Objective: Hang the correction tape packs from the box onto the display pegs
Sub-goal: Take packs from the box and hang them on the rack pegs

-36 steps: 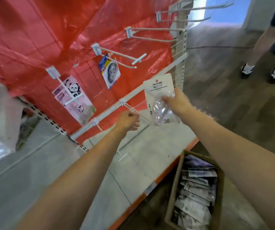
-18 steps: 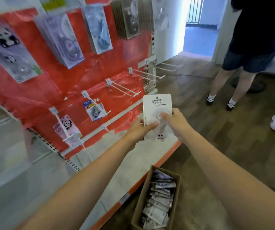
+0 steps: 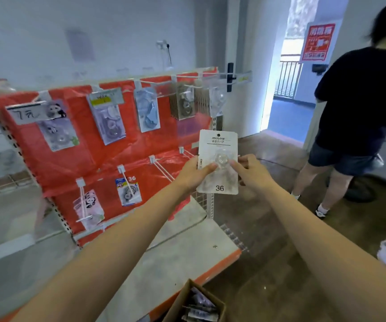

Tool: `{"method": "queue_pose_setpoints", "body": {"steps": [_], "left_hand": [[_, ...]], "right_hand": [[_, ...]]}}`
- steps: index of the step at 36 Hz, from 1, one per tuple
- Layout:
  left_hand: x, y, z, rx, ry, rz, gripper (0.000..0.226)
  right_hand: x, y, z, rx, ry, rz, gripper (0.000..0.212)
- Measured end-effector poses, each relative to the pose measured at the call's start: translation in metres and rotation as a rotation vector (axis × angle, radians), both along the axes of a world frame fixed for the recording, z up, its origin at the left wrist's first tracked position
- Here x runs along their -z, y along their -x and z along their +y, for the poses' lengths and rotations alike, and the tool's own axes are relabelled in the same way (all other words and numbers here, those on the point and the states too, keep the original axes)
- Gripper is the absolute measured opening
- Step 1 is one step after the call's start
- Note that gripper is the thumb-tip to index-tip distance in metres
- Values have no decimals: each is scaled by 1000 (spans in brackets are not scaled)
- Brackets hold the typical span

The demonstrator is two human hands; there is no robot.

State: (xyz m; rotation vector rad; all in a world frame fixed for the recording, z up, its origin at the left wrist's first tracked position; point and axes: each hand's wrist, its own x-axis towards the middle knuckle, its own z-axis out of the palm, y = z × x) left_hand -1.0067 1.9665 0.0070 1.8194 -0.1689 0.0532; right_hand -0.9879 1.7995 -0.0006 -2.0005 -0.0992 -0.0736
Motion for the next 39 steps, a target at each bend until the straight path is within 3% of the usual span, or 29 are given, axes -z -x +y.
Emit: {"method": "queue_pose_setpoints", "body": {"steps": [7, 13, 17, 20, 25, 27, 31, 34, 39], "left_hand": [[-22, -38, -3, -79, 26, -55, 14], [-24, -90, -29, -47, 116, -79, 12], [-22, -132, -46, -58, 124, -112, 24], [-18, -160, -59, -47, 121, -92, 15], [-11, -196, -75, -11, 76, 57, 6], [-8, -209, -78, 8, 4, 79, 8], [-3, -235, -73, -43, -240, 69, 19], [-2, -249, -69, -123, -401, 33, 15], [-5, -271, -69, -260, -529, -7, 9]], "right_hand": [[-25, -46, -12, -32, 124, -69, 39], [-45, -109, -20, -67, 80, -71, 48], [-55, -149, -25, -124, -63, -32, 34], [-56, -178, -33, -124, -204, 29, 17], [-51, -229, -50, -56, -336, 101, 25], [-48, -250, -56, -52, -350, 127, 18], [-40, -297, -68, -55, -377, 163, 40], [-34, -336, -74, -101, -356, 140, 46], [-48, -366, -81, -188, -368, 74, 29]]}}
